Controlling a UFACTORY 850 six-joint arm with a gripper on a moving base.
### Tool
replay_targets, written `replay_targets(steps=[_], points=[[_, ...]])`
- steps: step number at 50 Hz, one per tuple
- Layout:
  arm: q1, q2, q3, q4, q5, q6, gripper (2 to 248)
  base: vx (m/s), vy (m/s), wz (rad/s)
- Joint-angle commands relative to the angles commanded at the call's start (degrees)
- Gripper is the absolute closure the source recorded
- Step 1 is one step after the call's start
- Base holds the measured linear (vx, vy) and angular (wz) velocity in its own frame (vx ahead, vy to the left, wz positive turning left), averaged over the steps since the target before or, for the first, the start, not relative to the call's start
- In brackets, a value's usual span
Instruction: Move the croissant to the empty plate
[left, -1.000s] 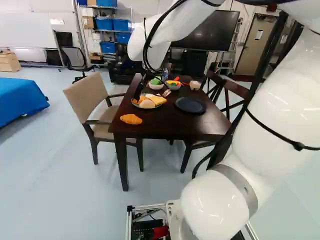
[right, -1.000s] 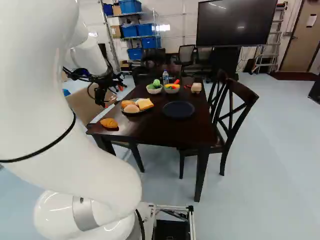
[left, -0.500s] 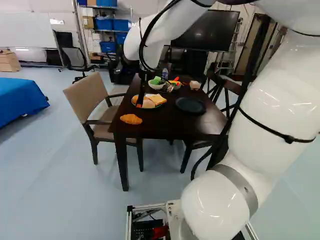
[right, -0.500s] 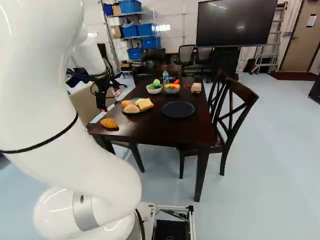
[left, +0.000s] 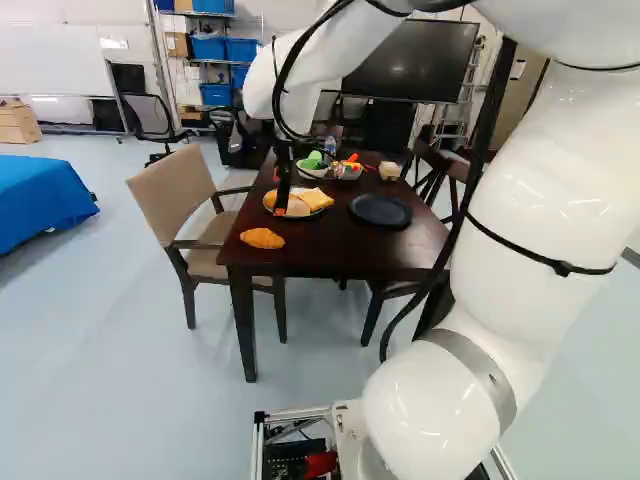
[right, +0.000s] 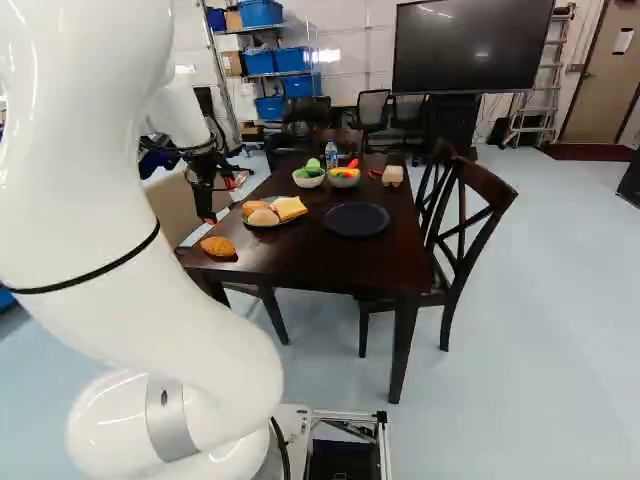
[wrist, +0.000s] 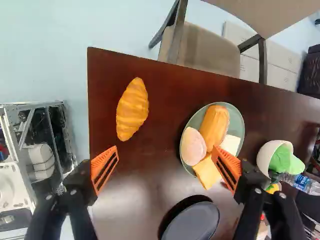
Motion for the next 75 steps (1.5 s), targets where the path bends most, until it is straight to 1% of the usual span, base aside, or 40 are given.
replay_targets(steps=[11, 24, 30, 41, 69, 75], points=[[0.2, -0.4, -0.4, 0.1, -1.9, 0.0, 3, 0.0, 0.0, 0.0], [1.0, -2.0, -2.2, 1.1, -4.7, 0.0, 3, 0.0, 0.0, 0.0], [1.5, -3.0, -3.2, 1.7, -6.0, 0.0, 3, 0.0, 0.0, 0.0], [1.6, -4.6, -3.6, 3.5, -8.3, 0.0, 3, 0.0, 0.0, 0.0], [1.9, -10.2, -5.0, 9.2, -8.2, 0.0, 3, 0.0, 0.0, 0.0], [1.9, -11.4, -5.3, 9.6, -8.2, 0.0, 3, 0.0, 0.0, 0.0]])
